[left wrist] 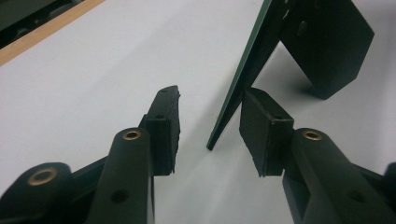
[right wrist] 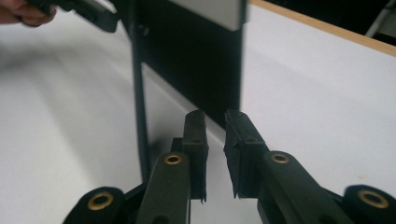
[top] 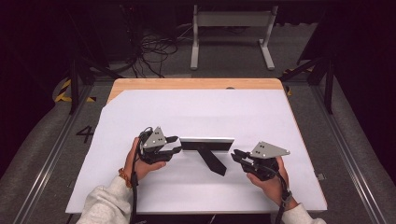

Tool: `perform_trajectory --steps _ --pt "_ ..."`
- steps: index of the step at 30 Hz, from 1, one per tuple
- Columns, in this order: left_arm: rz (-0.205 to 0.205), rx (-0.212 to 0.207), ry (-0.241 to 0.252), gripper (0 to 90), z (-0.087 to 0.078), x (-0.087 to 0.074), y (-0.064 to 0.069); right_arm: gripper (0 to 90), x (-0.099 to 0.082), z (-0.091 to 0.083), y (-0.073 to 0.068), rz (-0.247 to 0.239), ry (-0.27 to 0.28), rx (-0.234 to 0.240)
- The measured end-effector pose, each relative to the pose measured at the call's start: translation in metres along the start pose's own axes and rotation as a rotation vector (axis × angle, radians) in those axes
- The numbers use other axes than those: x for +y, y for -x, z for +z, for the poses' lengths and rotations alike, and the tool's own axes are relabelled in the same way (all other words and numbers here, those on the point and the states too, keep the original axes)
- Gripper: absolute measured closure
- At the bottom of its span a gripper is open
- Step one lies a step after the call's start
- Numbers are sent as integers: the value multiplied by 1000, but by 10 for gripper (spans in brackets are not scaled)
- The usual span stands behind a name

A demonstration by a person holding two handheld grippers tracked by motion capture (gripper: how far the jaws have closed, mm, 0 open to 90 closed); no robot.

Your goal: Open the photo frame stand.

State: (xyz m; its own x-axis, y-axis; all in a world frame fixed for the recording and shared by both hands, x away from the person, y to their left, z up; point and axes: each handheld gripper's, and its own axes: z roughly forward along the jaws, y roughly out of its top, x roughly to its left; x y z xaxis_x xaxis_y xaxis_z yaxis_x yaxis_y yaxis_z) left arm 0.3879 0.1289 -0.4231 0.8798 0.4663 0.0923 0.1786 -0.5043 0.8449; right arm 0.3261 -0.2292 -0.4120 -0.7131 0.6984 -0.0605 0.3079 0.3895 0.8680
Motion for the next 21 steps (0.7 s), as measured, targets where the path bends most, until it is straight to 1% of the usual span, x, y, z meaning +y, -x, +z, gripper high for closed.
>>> perform_trajectory --steps 2,5,8,12,14,17,21 --pt "8 -9 7 583 0 1 1 781 1 1 2 4 14 -22" --pt "12 -20 22 586 -1 2 2 780 3 2 4 5 28 -27" --pt "6 -16 30 589 -2 4 2 778 5 3 3 -3 30 -32" --pt "5 -16 37 602 -2 6 2 776 8 4 5 3 44 -41" --pt "3 -19 39 610 -2 6 2 759 8 5 6 10 45 -34" --pt "4 -29 45 619 -1 7 2 759 9 7 6 12 47 -29" --pt "3 -37 56 623 -1 8 3 759 11 10 5 0 50 -18"
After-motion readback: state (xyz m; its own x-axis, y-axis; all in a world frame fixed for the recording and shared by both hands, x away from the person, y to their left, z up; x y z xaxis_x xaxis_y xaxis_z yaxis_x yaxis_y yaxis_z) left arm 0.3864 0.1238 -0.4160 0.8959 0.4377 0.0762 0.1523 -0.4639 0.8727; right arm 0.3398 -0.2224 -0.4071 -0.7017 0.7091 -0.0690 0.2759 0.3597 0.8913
